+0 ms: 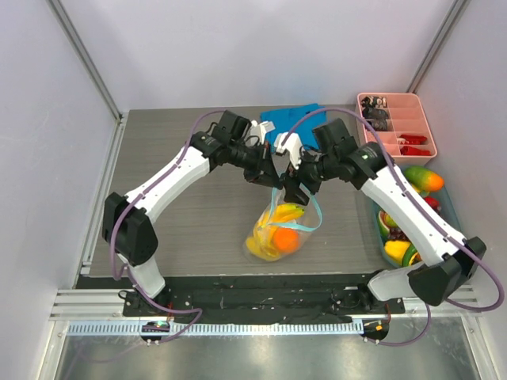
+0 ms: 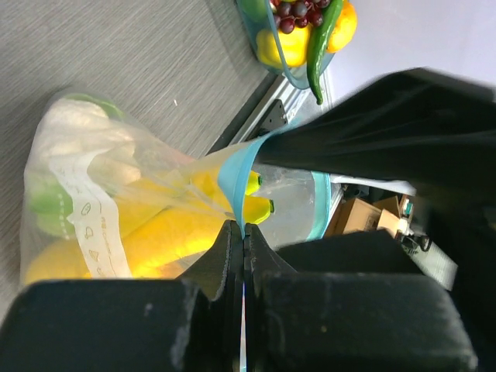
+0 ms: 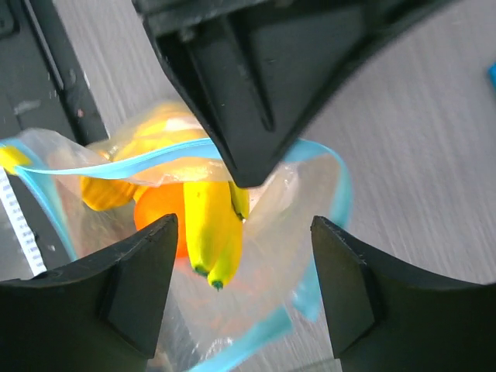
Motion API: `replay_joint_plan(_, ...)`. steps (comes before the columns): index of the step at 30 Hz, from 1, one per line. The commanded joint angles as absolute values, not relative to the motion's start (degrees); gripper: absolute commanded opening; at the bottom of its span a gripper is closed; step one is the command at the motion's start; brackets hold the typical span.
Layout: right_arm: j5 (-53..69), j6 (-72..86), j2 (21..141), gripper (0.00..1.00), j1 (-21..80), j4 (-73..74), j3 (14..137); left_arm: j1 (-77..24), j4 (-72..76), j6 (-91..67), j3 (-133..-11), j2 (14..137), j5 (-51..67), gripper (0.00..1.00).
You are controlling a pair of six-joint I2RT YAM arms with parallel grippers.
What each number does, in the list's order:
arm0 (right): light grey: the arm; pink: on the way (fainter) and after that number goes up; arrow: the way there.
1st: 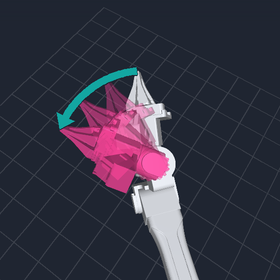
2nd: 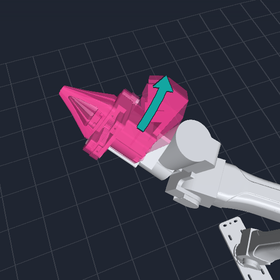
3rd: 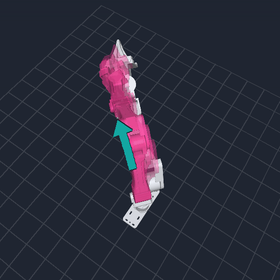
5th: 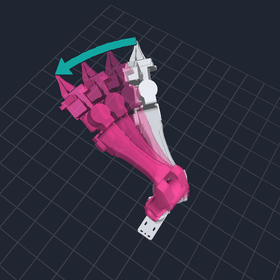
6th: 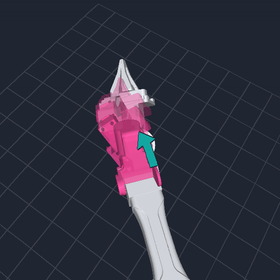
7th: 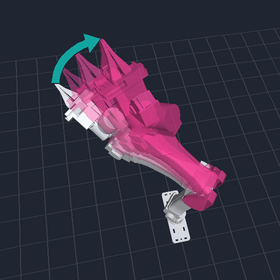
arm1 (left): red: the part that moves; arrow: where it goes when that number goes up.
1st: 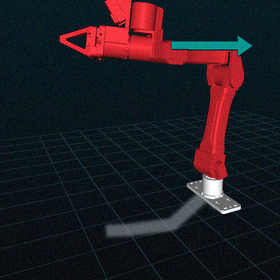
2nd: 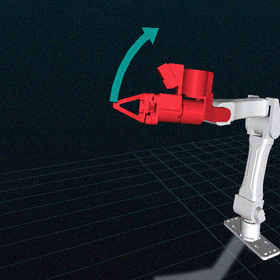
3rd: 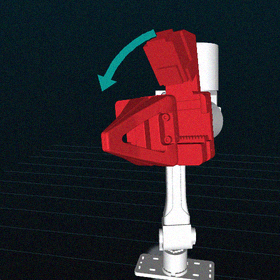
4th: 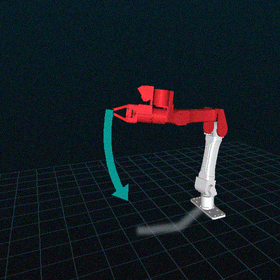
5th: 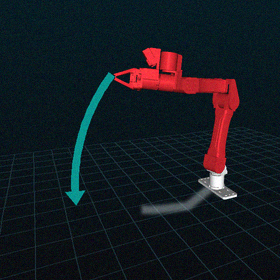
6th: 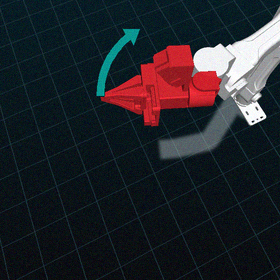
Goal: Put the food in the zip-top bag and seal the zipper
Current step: Place the fake fruit in the zipper food storage bag, then adjust the zipper food storage bag at the center of the board.
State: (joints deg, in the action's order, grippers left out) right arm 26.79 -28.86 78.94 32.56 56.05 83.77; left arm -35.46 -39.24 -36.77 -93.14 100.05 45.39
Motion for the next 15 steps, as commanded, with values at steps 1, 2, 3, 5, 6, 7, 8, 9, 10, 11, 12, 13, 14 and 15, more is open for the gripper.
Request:
replay_joint_plan(1,20.0,-18.8,73.0,0.77,32.8,57.5,89.6,-35.1,-37.1,-35.3,-93.4,96.8,45.5,0.0)
replay_joint_plan(2,18.4,-17.1,72.4,0.78,32.8,57.7,89.5,-35.1,-37.3,-35.2,-93.5,96.8,45.4,0.0)
replay_joint_plan(3,17.2,-15.9,71.6,0.79,32.7,58.0,89.0,-35.1,-37.4,-35.1,-93.6,96.7,45.0,0.0)
replay_joint_plan(5,12.3,-12.0,69.6,0.8,32.7,59.0,86.3,-35.1,-37.6,-34.6,-93.7,96.7,44.7,0.0)
replay_joint_plan(6,11.3,-10.7,69.1,0.8,32.7,59.6,85.2,-35.1,-37.9,-34.6,-93.8,96.6,44.4,0.0)
replay_joint_plan(7,10.6,-8.0,68.0,0.8,32.4,61.2,83.9,-35.1,-38.0,-34.4,-93.8,96.6,44.2,0.0)
replay_joint_plan(8,11.2,-7.0,67.3,0.8,32.3,61.6,81.3,-35.1,-38.1,-34.3,-93.9,96.6,44.0,0.0)
replay_joint_plan(9,12.6,-5.7,66.5,0.79,31.3,61.9,80.0,-35.1,-38.2,-34.2,-93.7,96.6,43.9,0.0)
replay_joint_plan(10,13.7,-4.8,65.5,0.78,30.6,62.0,78.6,-35.1,-38.2,-34.2,-93.7,96.6,43.8,0.0)
replay_joint_plan(11,14.8,-2.8,64.0,0.75,30.3,62.0,76.4,-35.1,-38.4,-34.1,-93.6,96.4,43.7,0.0)
replay_joint_plan(12,15.4,-2.2,63.4,0.74,29.9,62.0,75.6,-35.1,-38.4,-34.1,-93.6,96.4,43.5,0.0)
replay_joint_plan(13,16.1,-1.8,63.0,0.72,29.8,62.5,74.9,-35.1,-38.5,-34.0,-93.5,96.2,43.4,0.0)
replay_joint_plan(14,17.4,-1.1,62.7,0.68,29.7,62.6,73.8,-35.1,-38.5,-33.8,-93.5,96.1,43.2,0.0)
replay_joint_plan(15,18.0,-1.0,62.6,0.66,29.6,62.7,73.4,-35.1,-38.6,-33.7,-93.5,95.9,43.1,0.0)
